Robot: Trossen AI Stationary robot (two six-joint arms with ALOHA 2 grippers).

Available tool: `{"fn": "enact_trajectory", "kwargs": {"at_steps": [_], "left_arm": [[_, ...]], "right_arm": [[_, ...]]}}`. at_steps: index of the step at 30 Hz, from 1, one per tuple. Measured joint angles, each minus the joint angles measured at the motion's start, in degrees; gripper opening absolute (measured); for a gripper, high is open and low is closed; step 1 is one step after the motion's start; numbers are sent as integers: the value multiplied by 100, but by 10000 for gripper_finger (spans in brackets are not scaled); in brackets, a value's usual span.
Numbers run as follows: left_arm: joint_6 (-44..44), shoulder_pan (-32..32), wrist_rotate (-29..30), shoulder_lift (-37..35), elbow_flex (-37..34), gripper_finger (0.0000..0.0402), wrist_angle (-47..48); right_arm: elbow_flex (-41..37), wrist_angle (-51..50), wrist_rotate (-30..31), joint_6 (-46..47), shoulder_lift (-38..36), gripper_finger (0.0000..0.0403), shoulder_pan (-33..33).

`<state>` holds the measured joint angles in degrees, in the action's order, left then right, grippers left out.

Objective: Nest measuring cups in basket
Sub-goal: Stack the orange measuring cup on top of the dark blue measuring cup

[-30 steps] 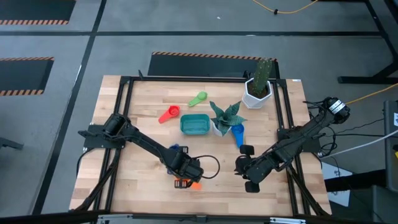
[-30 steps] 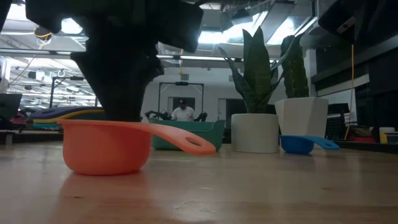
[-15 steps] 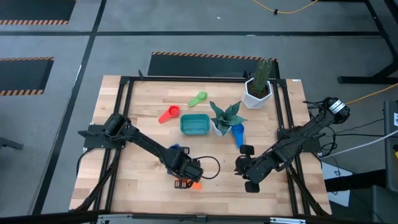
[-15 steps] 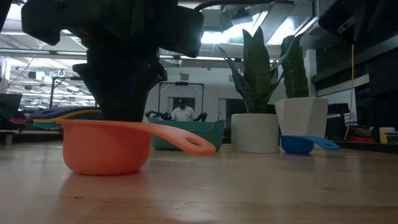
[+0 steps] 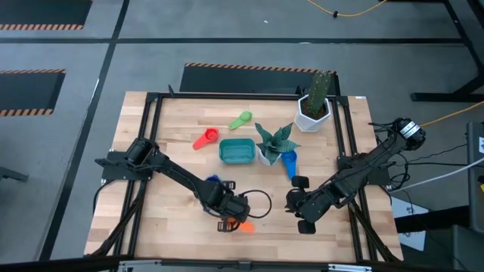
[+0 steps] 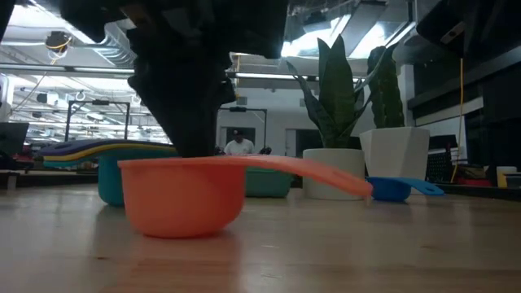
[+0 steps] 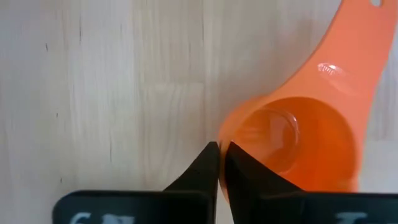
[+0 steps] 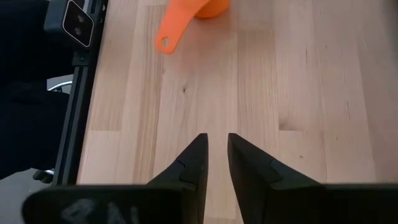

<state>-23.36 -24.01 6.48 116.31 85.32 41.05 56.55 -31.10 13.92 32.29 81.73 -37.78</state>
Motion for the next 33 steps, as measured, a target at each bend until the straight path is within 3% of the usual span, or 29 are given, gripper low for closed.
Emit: {"fn": "enact_trajectory", "kwargs": {"at_steps": [15,24,33], "left_arm": [[2444,0,-166,0,1327,5,417],[3536,-4,34,0,2362,5,2288],[4698,0,228,2,2527,7,4113]], "right_arm": [[0,1,0,9,0,66,-2],[0,1,0,20,0,66,0],[0,1,0,46,0,66,-1]]}}
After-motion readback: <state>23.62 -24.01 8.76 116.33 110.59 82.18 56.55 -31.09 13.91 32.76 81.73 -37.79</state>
